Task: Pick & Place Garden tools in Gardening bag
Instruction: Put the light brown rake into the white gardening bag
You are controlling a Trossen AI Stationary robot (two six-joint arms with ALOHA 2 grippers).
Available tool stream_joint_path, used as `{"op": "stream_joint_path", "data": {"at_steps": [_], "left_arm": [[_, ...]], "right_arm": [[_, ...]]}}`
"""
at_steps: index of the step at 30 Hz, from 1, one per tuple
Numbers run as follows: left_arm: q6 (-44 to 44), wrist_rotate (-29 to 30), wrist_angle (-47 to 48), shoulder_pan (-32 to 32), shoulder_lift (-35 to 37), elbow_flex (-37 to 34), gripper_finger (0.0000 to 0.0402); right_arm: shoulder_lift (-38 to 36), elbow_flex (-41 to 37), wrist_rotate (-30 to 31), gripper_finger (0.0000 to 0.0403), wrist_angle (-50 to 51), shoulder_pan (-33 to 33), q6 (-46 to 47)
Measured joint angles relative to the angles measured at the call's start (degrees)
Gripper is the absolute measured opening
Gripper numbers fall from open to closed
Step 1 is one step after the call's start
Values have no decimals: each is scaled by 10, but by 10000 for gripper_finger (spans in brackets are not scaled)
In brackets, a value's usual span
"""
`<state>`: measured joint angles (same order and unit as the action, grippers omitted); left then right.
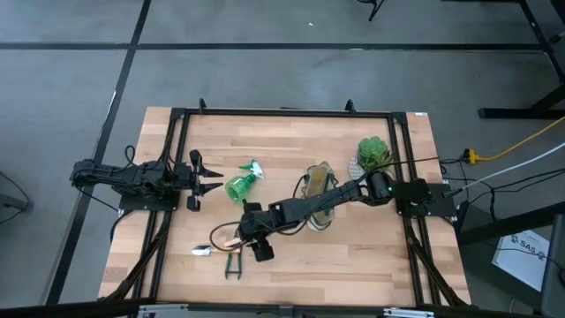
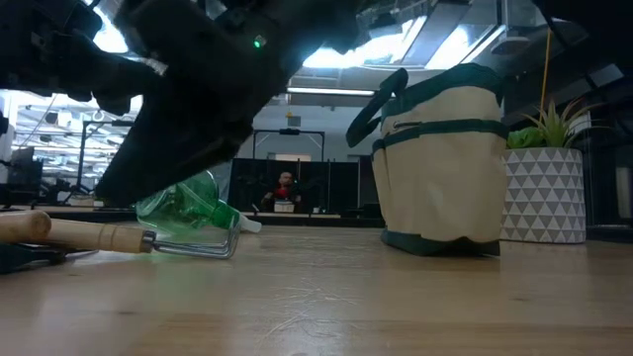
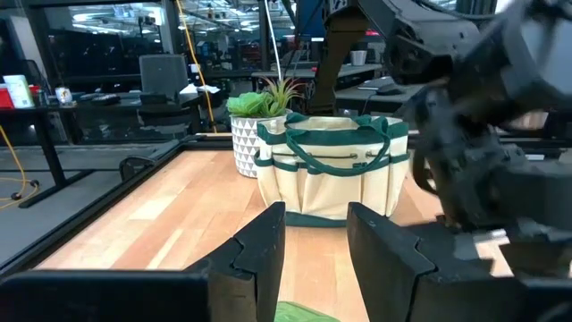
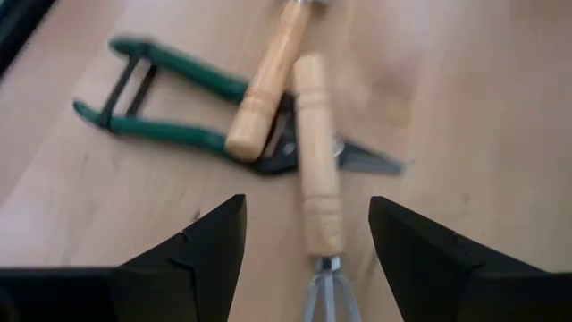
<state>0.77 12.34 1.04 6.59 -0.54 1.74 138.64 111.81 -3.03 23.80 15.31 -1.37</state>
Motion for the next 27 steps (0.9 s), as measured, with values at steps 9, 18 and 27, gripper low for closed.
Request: {"op": "stream_joint_path", "data": {"at_steps": [9, 18, 27], "left_arm": [[0, 0, 0, 0, 0, 0, 118], [0, 0, 0, 0, 0, 0, 118], [0, 0, 0, 0, 0, 0, 118]], "right_arm": [[32, 3, 0, 238, -21, -3, -1], [30, 3, 39, 180, 0, -3, -1], [30, 3, 34, 62, 6, 2, 35]]}}
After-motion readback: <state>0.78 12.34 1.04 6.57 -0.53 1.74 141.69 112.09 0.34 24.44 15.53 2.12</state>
